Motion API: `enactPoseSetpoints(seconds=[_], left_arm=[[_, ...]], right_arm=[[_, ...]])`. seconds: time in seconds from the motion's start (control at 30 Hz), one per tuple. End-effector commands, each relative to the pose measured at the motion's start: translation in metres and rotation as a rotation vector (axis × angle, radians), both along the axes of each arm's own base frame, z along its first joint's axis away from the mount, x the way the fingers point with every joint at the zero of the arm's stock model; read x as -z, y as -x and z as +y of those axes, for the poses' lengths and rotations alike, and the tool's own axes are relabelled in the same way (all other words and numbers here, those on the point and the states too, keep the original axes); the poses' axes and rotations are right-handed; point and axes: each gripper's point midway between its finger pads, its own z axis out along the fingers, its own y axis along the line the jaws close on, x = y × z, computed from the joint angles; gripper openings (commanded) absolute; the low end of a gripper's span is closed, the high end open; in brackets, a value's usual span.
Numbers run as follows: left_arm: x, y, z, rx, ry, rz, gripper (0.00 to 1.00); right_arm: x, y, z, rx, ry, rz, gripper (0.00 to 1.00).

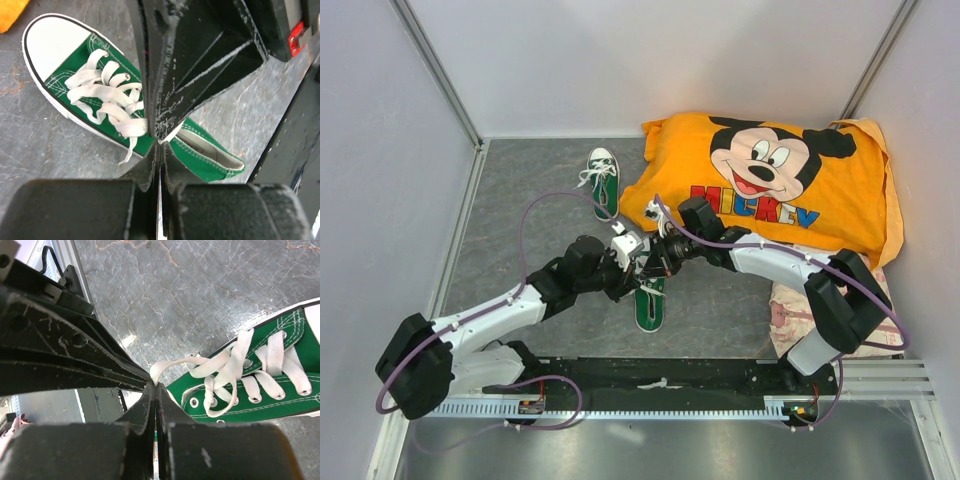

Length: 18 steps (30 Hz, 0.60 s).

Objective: Tie the shoes

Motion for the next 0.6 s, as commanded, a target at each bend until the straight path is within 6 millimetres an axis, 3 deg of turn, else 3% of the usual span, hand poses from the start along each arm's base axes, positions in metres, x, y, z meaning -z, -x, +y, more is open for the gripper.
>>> enactPoseSetpoints(seconds=[0.0,0.27,0.47,0.57], left_arm=[[-0.005,0.000,0.007,0.111,-0.125,-0.054,0.01],[-0.010,0.006,0.029,0.310,-0.266,-0.286,0.02],[-0.018,0.000,0.028,0.424,-0.323,-0.413,0.02],[-0.011,0.000,0.028,0.481,-0.366,-0.424,0.01]], right_arm=[[0.002,-0.004,-0.006,0.007,0.013,-0.016,0.00],[0.001,-0.006,-0.004,0.012,0.001,-0.011,0.00],[0.002,-0.007,-0.002,0.012,-0.004,-0.008,0.00],[0.002,-0.006,-0.002,0.013,-0.004,-0.004,0.00]])
